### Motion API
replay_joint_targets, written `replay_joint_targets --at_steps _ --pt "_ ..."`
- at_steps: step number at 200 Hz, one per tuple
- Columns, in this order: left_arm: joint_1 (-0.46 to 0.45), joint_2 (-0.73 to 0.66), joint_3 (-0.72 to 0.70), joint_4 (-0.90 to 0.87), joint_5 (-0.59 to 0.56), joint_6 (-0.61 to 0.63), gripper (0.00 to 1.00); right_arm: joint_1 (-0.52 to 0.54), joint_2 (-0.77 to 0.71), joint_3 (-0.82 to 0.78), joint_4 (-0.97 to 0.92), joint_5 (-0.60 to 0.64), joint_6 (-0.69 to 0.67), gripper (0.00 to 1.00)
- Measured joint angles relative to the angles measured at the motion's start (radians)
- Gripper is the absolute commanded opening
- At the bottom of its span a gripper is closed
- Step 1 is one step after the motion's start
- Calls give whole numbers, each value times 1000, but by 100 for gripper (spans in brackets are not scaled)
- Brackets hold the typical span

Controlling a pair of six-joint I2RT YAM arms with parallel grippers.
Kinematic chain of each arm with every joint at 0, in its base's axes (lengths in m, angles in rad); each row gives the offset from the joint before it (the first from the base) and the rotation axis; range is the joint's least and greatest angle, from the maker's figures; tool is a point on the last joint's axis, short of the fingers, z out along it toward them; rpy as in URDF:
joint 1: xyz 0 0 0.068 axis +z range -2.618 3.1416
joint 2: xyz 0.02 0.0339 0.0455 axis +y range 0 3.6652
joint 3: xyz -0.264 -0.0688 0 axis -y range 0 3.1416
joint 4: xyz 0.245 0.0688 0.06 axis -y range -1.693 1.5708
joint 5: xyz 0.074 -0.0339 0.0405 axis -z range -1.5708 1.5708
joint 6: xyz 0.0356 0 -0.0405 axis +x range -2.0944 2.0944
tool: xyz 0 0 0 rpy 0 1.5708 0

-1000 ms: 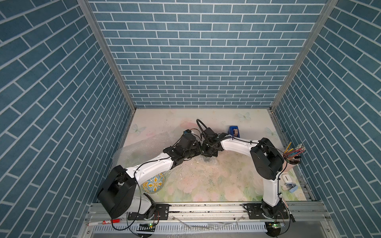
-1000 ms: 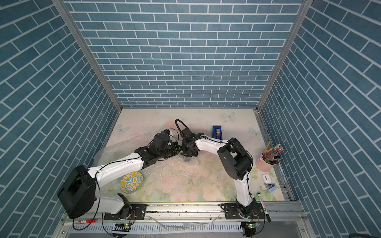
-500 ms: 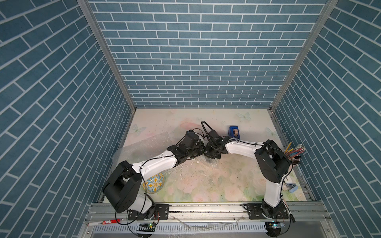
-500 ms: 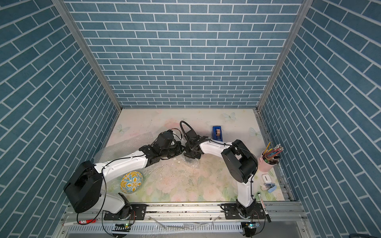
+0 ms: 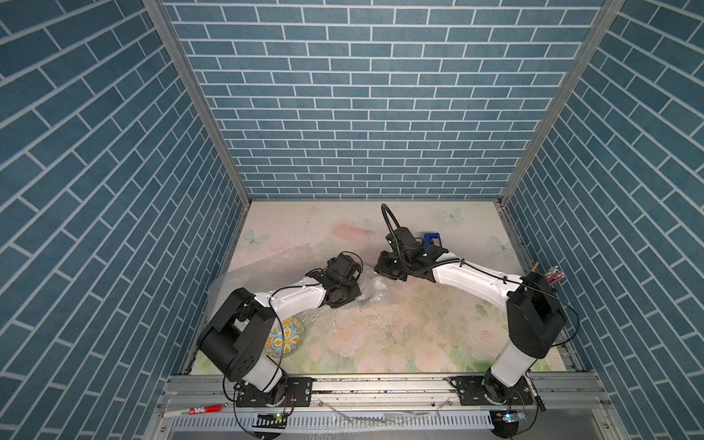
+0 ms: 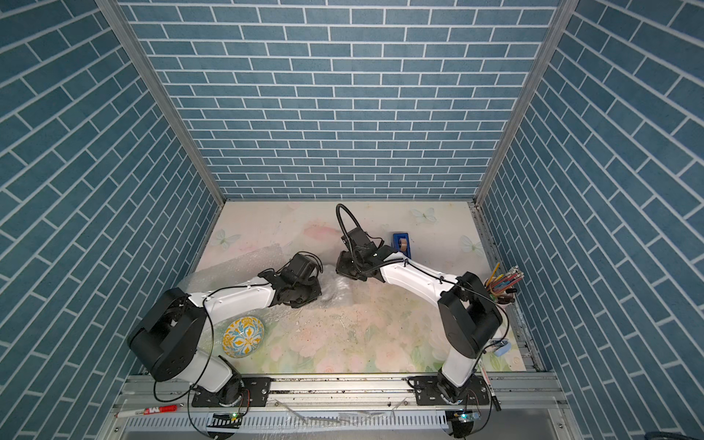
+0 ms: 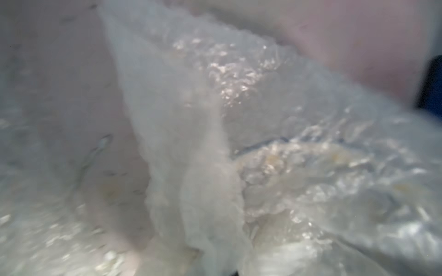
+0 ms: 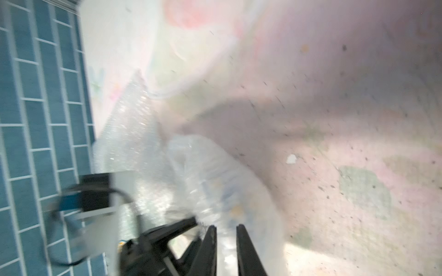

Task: Wrap bowls in bubble wrap
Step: Wrap the bowl in bubble wrap.

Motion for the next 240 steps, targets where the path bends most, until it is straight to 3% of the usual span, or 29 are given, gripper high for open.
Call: replay_joint_targets --at_steps 70,112,165,193,240 --pt "3 -19 -6 -37 18 6 0 -3 61 16 -26 -10 -22 20" --pt "3 -95 -6 62 84 19 14 -4 76 6 -48 -29 -50 28" --pt "1 -93 -6 214 165 28 18 -11 77 6 -77 -16 -77 29" --pt "1 -51 -6 253 185 26 7 -14 78 6 -107 0 -80 29" --pt "0 13 -2 304 235 18 2 -39 83 6 -162 18 -87 32"
